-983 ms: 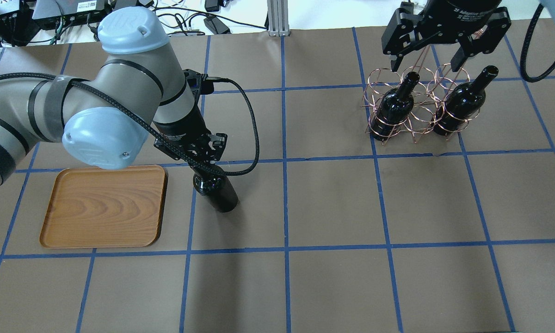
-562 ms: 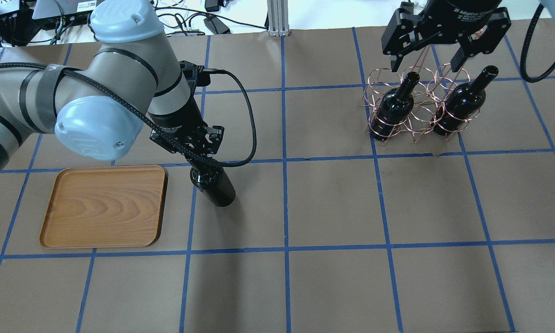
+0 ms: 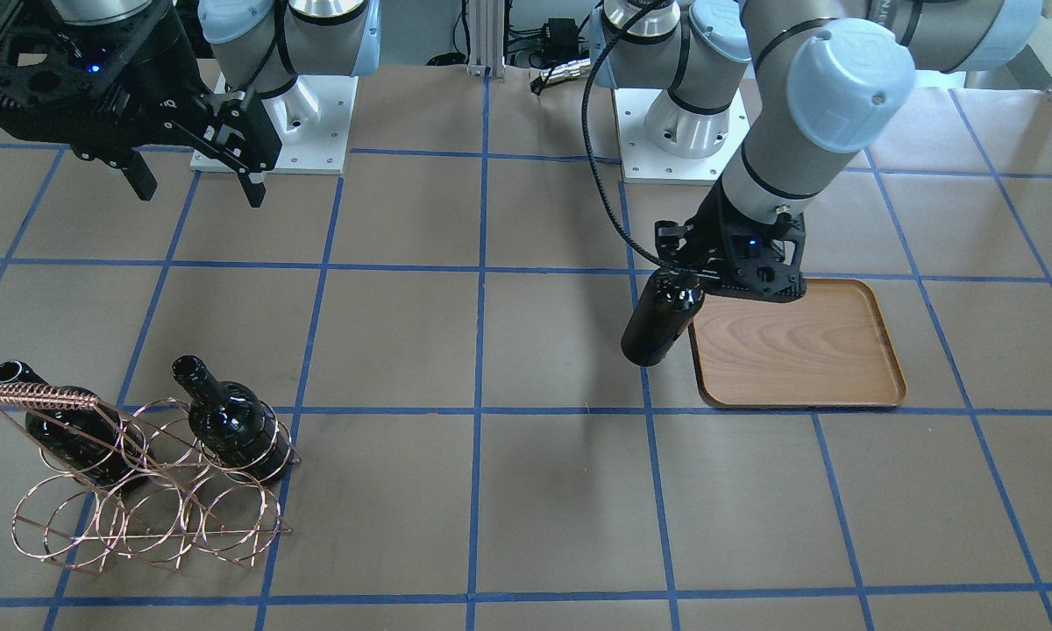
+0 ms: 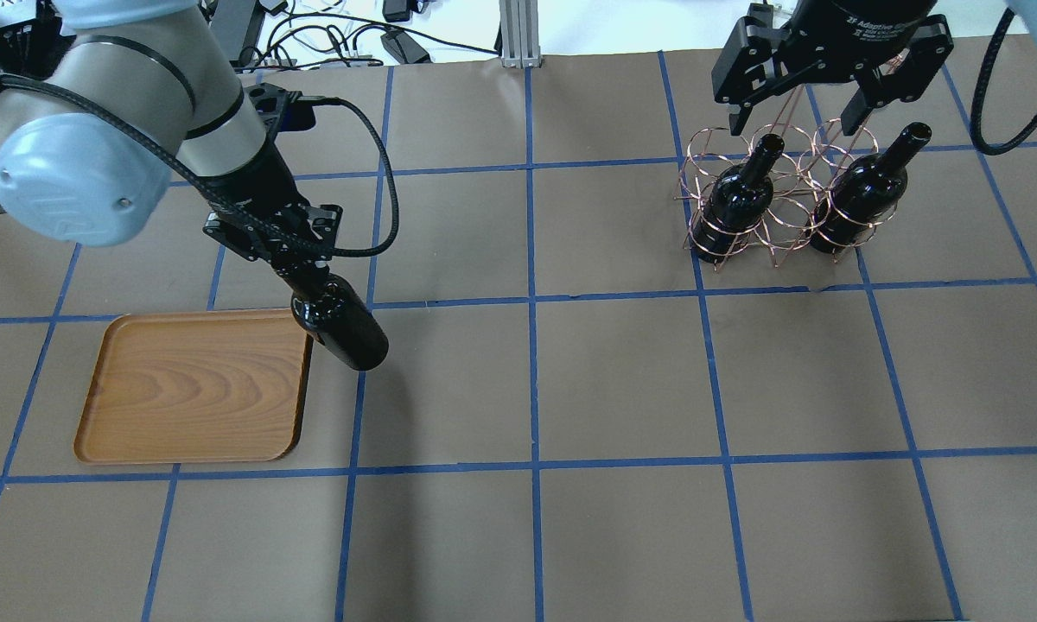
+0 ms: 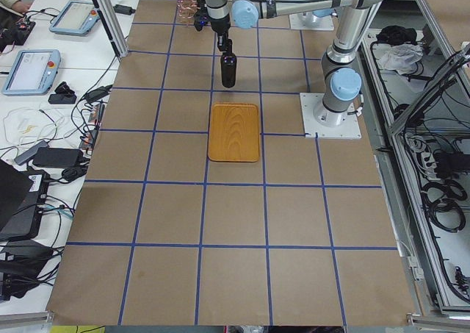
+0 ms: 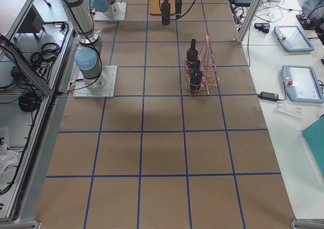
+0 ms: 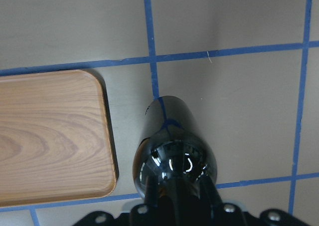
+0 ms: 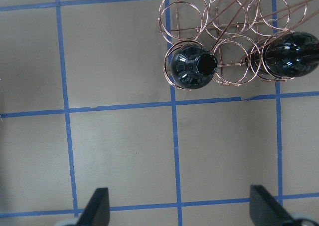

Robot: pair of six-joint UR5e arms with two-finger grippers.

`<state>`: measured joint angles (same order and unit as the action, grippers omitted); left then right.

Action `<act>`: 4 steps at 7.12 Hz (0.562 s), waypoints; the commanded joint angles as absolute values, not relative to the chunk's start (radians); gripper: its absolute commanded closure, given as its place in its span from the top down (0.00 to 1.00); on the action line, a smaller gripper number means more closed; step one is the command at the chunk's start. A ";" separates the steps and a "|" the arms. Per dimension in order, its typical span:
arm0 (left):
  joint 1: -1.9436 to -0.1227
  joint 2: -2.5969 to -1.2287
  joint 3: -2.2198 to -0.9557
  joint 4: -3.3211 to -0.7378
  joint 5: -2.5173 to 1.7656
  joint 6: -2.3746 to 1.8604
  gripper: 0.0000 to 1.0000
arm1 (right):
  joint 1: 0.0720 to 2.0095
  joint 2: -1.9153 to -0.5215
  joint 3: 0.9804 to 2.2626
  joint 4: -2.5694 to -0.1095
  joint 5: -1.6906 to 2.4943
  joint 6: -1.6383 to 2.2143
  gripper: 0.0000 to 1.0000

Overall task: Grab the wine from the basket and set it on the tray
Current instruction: 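Grasp the bottle neck with the left gripper and tip it onto the tray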

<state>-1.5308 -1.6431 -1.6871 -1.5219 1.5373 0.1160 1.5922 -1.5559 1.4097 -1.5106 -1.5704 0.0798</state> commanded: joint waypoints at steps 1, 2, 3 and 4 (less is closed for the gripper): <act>-1.410 -1.623 -1.681 -1.563 1.619 0.274 0.00 | 1.592 -1.557 1.410 -1.509 -1.569 0.080 1.00; -1.357 -1.618 -1.681 -1.565 1.644 0.328 0.00 | 1.592 -1.559 1.411 -1.508 -1.569 0.080 1.00; -1.320 -1.617 -1.683 -1.563 1.688 0.403 0.00 | 1.592 -1.559 1.411 -1.509 -1.568 0.080 1.00; -1.281 -1.617 -1.683 -1.556 1.701 0.466 0.00 | 1.594 -1.559 1.411 -1.508 -1.568 0.078 1.00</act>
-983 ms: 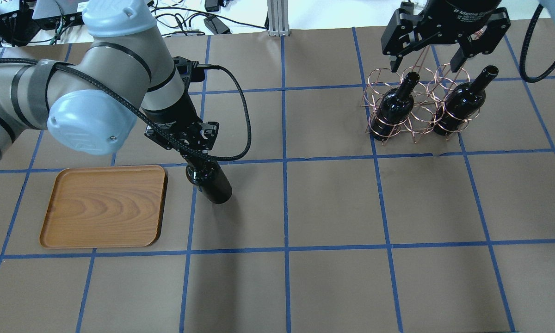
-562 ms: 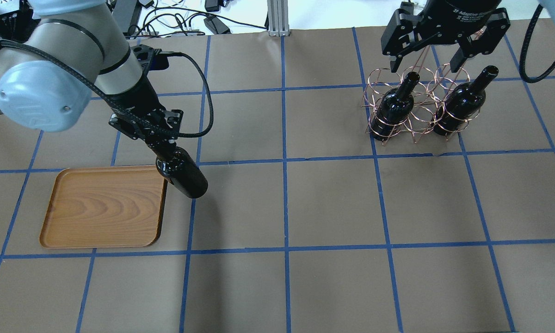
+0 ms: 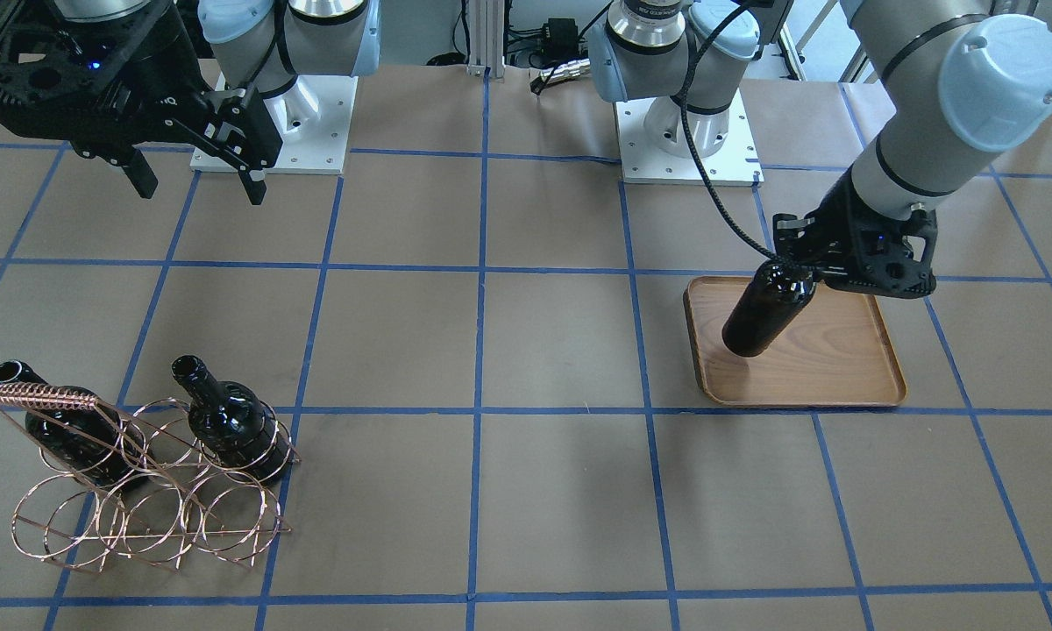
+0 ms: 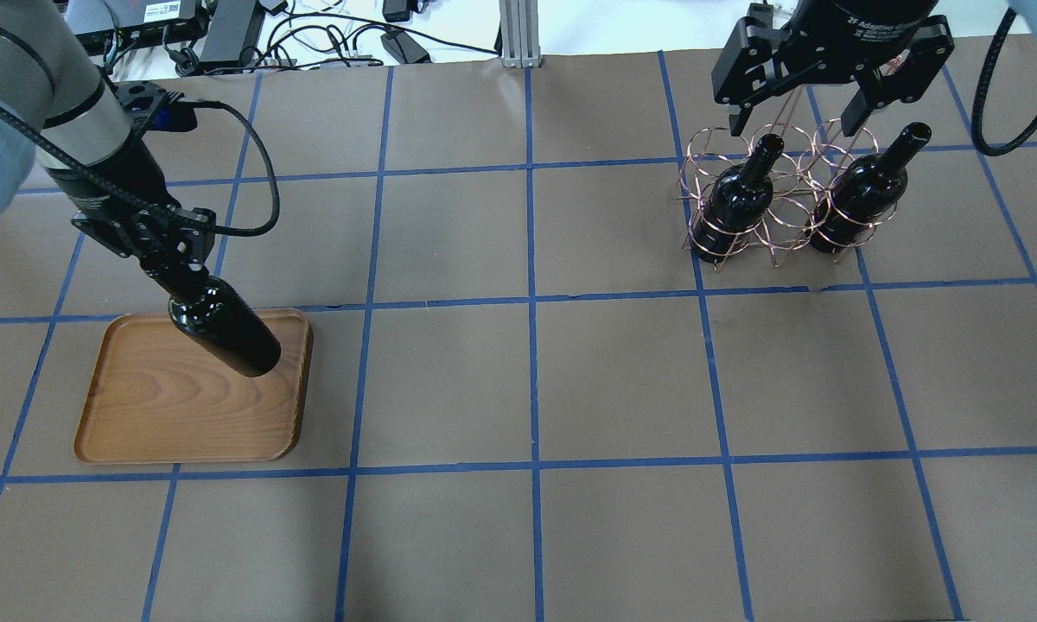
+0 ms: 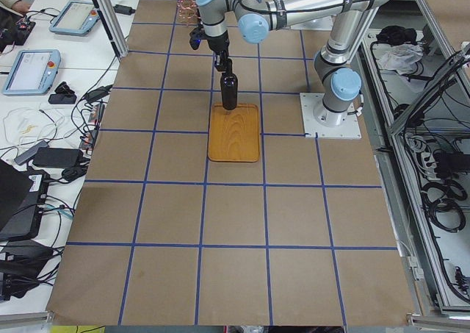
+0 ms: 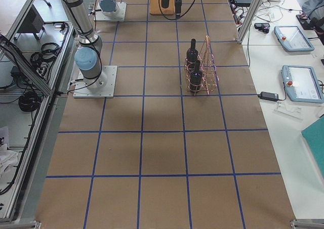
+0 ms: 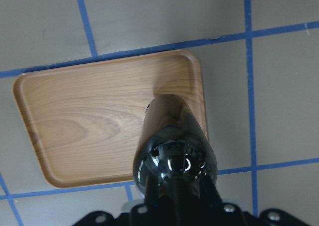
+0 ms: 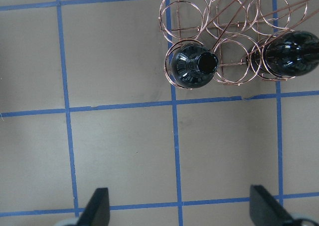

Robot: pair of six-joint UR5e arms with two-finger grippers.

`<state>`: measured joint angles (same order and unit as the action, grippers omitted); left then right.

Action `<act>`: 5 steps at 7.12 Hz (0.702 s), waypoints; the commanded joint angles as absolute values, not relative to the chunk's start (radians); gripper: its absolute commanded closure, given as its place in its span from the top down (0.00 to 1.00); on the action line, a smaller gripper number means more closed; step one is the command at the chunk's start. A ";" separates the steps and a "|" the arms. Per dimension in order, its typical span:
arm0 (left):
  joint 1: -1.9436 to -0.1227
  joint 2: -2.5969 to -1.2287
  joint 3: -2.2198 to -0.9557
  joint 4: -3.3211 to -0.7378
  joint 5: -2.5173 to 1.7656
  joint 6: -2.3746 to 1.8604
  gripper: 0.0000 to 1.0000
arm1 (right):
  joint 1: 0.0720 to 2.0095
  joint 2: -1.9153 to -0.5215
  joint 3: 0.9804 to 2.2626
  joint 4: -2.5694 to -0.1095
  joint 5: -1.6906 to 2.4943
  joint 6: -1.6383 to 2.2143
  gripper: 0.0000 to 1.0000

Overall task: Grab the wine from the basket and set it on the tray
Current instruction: 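Grasp the bottle neck with the left gripper and tip it onto the tray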

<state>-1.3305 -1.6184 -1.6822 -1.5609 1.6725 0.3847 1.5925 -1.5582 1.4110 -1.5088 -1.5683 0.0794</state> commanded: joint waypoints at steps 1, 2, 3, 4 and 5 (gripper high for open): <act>-1.238 -1.617 -1.693 -1.554 1.700 0.500 0.00 | 1.594 -1.559 1.411 -1.506 -1.568 0.080 1.00; -1.198 -1.620 -1.698 -1.551 1.697 0.562 0.00 | 1.594 -1.559 1.413 -1.506 -1.568 0.078 1.00; -1.165 -1.624 -1.701 -1.551 1.691 0.593 0.00 | 1.594 -1.559 1.411 -1.506 -1.568 0.078 1.00; -1.152 -1.634 -1.712 -1.540 1.686 0.595 0.00 | 1.594 -1.559 1.413 -1.508 -1.568 0.078 1.00; -1.152 -1.643 -1.729 -1.502 1.686 0.597 0.00 | 1.594 -1.559 1.411 -1.506 -1.568 0.078 1.00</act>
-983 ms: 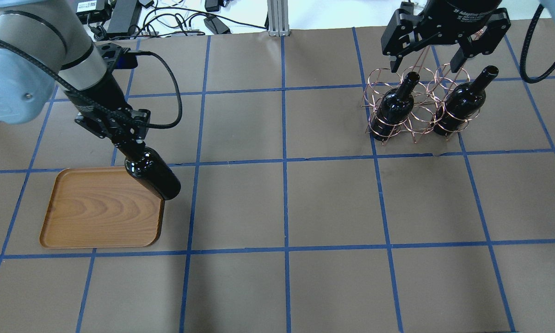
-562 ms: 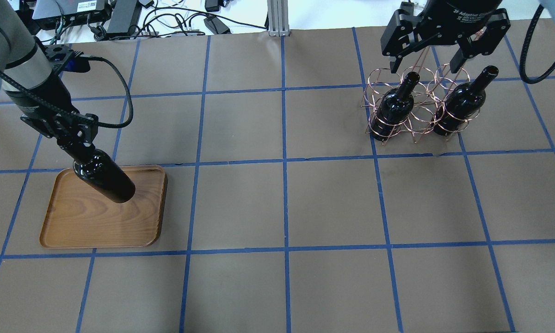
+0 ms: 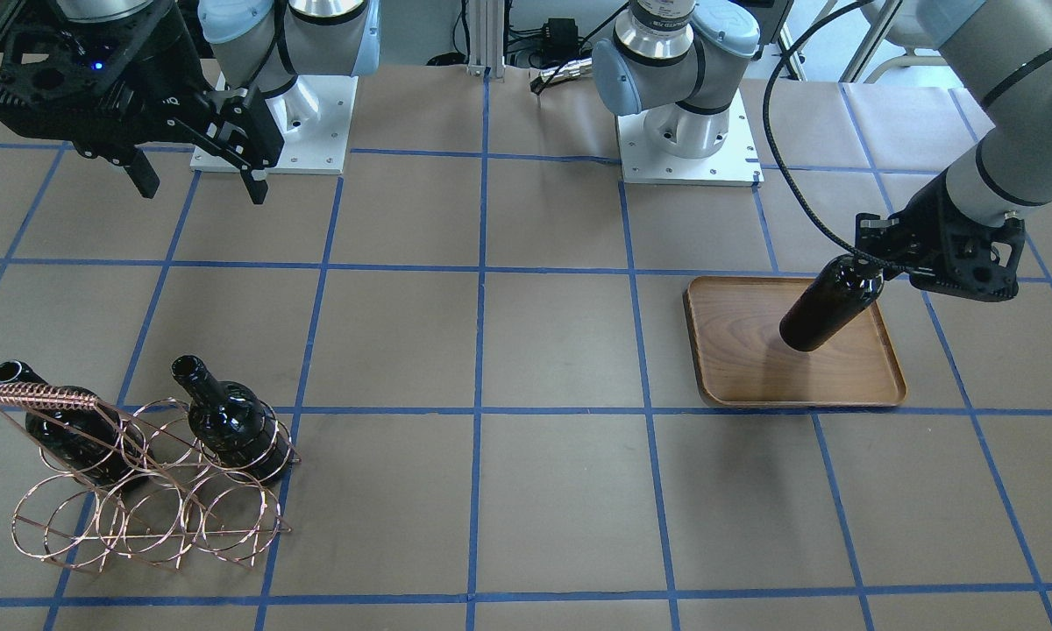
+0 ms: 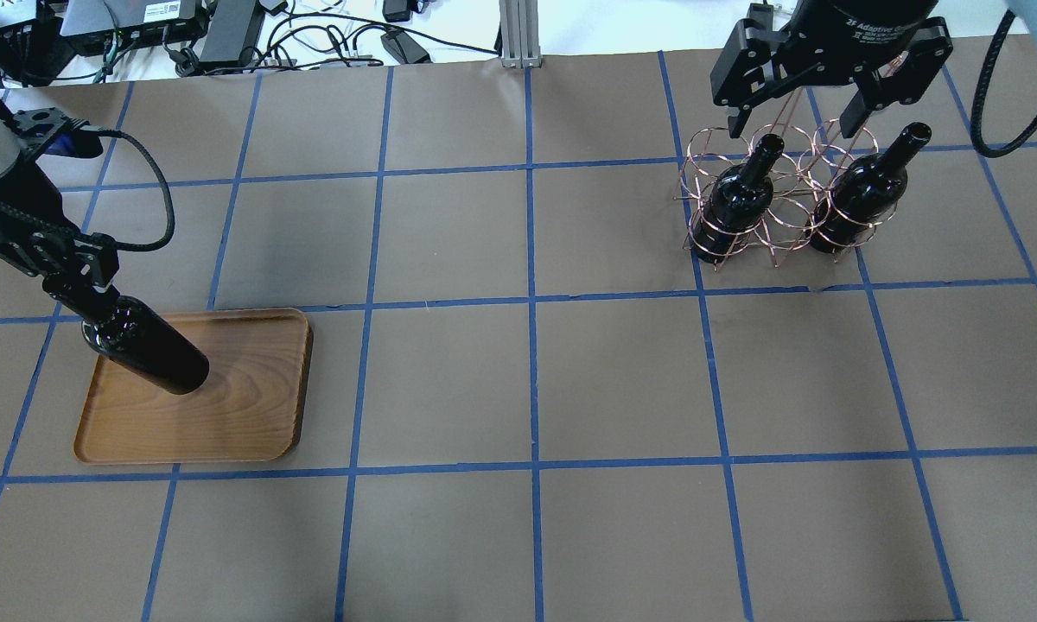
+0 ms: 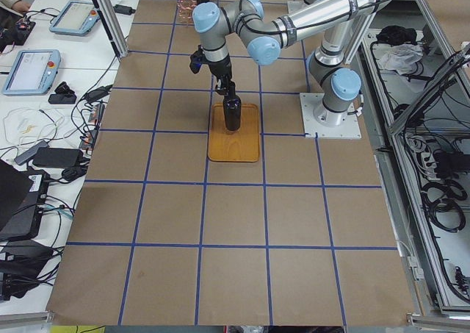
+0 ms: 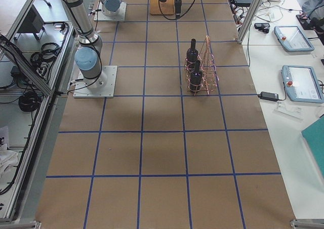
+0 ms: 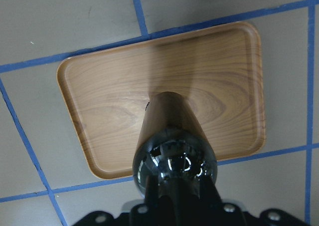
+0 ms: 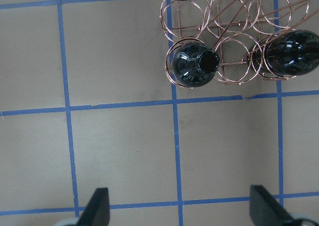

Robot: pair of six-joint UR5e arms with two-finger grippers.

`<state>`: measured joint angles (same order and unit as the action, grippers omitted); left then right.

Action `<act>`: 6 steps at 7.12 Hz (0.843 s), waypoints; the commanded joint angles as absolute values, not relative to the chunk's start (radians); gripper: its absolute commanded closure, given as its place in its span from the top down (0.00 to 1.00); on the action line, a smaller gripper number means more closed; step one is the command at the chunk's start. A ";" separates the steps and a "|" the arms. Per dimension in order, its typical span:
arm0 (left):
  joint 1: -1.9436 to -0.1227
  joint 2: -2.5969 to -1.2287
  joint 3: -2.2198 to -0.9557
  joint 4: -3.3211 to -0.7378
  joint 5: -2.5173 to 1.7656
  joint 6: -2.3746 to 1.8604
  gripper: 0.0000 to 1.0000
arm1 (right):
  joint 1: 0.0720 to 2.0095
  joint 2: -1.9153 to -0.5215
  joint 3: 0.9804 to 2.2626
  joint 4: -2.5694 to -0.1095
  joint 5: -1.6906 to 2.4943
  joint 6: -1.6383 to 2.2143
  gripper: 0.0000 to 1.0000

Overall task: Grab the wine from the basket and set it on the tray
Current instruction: 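Lay the bottle flat on the tray and open the left gripper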

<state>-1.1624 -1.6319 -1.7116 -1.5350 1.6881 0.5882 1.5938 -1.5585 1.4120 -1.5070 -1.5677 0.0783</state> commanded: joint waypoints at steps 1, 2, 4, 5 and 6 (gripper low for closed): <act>-1.152 -1.643 -1.758 -1.482 1.686 0.597 0.00 | 1.594 -1.559 1.413 -1.506 -1.568 0.078 1.00; -1.152 -1.638 -1.767 -1.480 1.689 0.612 0.00 | 1.594 -1.559 1.413 -1.506 -1.568 0.078 1.00; -1.152 -1.638 -1.769 -1.482 1.690 0.624 0.00 | 1.594 -1.559 1.413 -1.505 -1.568 0.078 1.00; -1.152 -1.638 -1.769 -1.483 1.692 0.624 0.04 | 1.594 -1.559 1.413 -1.505 -1.568 0.078 1.00; -1.152 -1.638 -1.769 -1.483 1.690 0.621 0.27 | 1.594 -1.559 1.413 -1.505 -1.568 0.078 1.00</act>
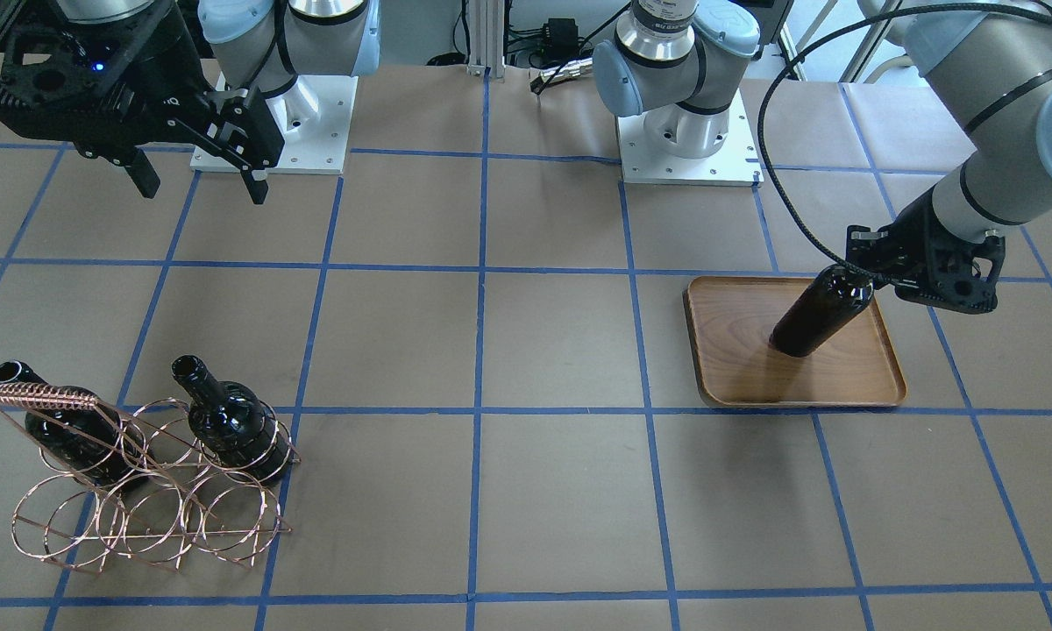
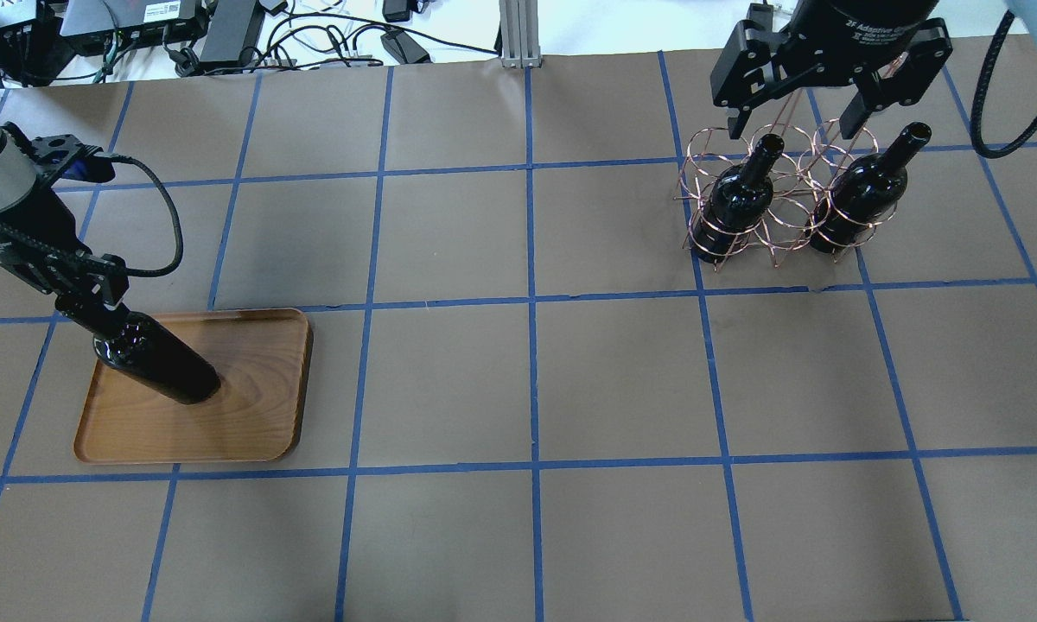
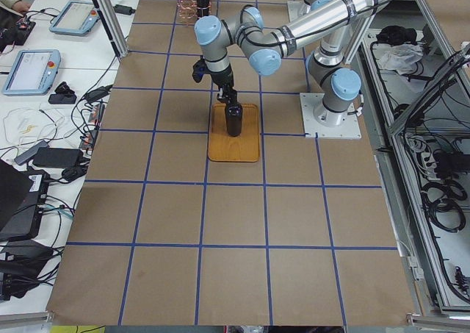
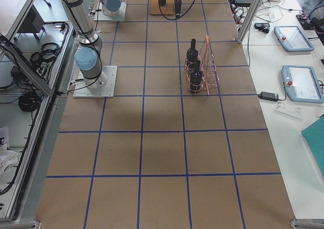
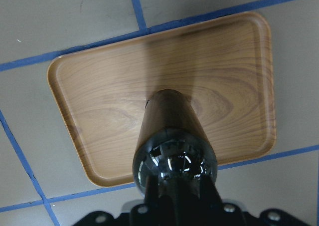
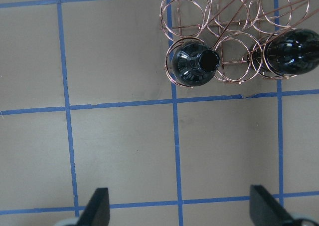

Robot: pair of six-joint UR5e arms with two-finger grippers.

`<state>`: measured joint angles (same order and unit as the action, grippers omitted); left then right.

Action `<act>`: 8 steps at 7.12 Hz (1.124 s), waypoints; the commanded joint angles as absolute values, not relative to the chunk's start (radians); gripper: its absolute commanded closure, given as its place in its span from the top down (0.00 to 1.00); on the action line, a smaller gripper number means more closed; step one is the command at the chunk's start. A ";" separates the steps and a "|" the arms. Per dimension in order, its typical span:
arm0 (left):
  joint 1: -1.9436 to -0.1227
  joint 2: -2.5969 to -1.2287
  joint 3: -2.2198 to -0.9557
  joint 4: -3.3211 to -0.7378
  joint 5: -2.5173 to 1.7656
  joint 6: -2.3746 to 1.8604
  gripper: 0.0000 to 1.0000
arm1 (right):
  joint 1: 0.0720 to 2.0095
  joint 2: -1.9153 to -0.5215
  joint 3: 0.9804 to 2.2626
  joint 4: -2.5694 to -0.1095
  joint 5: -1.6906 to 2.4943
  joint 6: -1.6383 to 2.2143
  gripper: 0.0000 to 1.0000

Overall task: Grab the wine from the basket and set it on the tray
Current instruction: 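Lay the bottle flat on the tray and open the left gripper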

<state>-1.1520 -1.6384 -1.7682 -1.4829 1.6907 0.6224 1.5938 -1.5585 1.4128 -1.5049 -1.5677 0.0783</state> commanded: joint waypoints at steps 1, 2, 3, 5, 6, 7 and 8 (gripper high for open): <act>-1.152 -1.628 -1.764 -1.494 1.690 0.620 0.70 | 1.594 -1.559 1.413 -1.505 -1.568 0.078 1.00; -1.154 -1.618 -1.756 -1.497 1.690 0.621 0.98 | 1.595 -1.559 1.413 -1.505 -1.568 0.078 1.00; -1.155 -1.615 -1.750 -1.511 1.690 0.621 1.00 | 1.595 -1.559 1.413 -1.506 -1.568 0.078 1.00; -1.167 -1.586 -1.689 -1.557 1.695 0.612 1.00 | 1.595 -1.559 1.413 -1.505 -1.569 0.078 1.00; -1.172 -1.563 -1.636 -1.600 1.687 0.597 1.00 | 1.595 -1.559 1.413 -1.505 -1.569 0.078 1.00; -1.178 -1.534 -1.599 -1.653 1.665 0.433 1.00 | 1.594 -1.559 1.413 -1.505 -1.569 0.080 1.00; -1.218 -1.517 -1.589 -1.658 1.595 0.288 1.00 | 1.595 -1.559 1.413 -1.505 -1.571 0.080 1.00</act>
<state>-1.1852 -1.5426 -1.6159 -1.6312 1.6547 0.4499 1.5950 -1.5585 1.4128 -1.5049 -1.5696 0.0793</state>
